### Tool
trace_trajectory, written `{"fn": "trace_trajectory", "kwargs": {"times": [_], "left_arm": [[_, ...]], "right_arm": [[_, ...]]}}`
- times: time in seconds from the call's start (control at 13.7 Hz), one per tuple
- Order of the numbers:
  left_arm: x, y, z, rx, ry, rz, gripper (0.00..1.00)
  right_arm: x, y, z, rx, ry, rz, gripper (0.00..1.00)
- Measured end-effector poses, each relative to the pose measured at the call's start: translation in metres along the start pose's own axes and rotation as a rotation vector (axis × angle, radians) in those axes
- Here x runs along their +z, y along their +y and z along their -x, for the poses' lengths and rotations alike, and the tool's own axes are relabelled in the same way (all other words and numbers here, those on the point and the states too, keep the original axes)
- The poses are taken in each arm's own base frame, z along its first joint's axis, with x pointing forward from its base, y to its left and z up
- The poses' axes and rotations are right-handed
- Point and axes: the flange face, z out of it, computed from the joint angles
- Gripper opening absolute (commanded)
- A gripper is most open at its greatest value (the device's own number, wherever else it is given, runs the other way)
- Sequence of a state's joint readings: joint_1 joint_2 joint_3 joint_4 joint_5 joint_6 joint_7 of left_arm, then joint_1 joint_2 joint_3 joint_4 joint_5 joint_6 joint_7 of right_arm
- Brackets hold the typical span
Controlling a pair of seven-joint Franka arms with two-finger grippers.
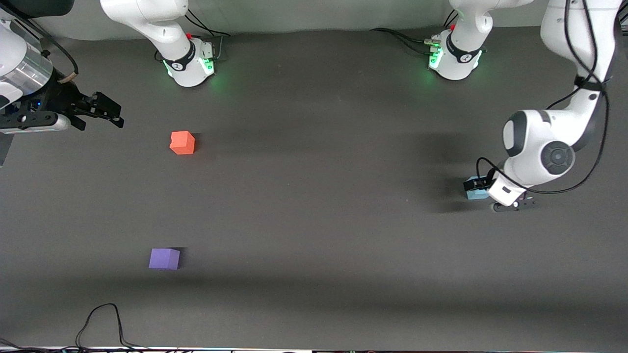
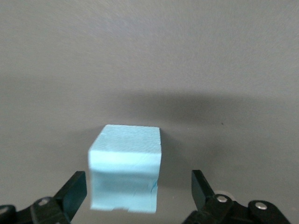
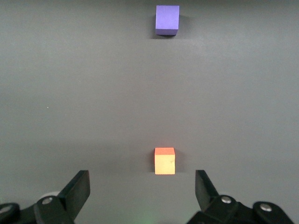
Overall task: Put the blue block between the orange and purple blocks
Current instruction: 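Lower the left gripper, grasp the blue cube and lift it, then carry the blue cube with the left gripper to the table middle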
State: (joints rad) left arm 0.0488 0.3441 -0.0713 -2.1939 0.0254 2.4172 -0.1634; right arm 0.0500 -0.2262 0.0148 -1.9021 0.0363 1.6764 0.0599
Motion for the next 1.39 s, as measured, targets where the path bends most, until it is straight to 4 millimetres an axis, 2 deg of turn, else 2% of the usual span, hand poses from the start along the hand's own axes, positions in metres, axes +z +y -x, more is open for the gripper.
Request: {"fn": "trace_trajectory", "kwargs": {"times": [0.22,0.44,0.51,0.66,0.73,0.88,0.95,1.09,1.24,1.39], "left_arm": [[0.034,0.002,0.006,0.014,-0.013,0.003,1.00],[0.039,0.002,0.006,0.022,-0.017,0.003,0.98],[0.039,0.002,0.005,0.023,-0.017,0.003,0.92],[0.038,0.002,0.005,0.023,-0.015,0.003,0.61],[0.037,0.002,0.004,0.023,-0.012,0.003,0.52],[0.024,0.001,0.003,0.021,-0.006,0.002,0.48],[0.009,0.001,0.002,0.021,-0.014,-0.002,0.47],[-0.043,0.000,0.001,0.018,-0.023,-0.012,0.47],[-0.120,-0.002,0.012,0.015,-0.015,-0.022,0.48],[-0.198,-0.005,0.034,0.011,-0.010,-0.032,0.48]], "right_arm": [[0.003,0.000,0.003,-0.001,-0.006,0.001,1.00],[0.007,-0.001,0.007,-0.002,-0.014,0.002,1.00],[0.008,-0.001,0.009,-0.002,-0.017,0.002,1.00],[0.008,0.000,0.013,-0.002,-0.018,0.002,1.00],[0.008,-0.001,0.015,-0.003,-0.017,0.002,1.00],[0.008,-0.004,0.018,-0.010,-0.017,0.003,1.00],[0.008,-0.006,0.019,-0.014,-0.017,0.003,0.99],[0.009,-0.007,0.020,-0.017,-0.017,0.003,1.00],[0.008,-0.007,0.020,-0.017,-0.013,0.003,1.00],[0.008,-0.007,0.020,-0.017,-0.010,0.002,1.00]]}}
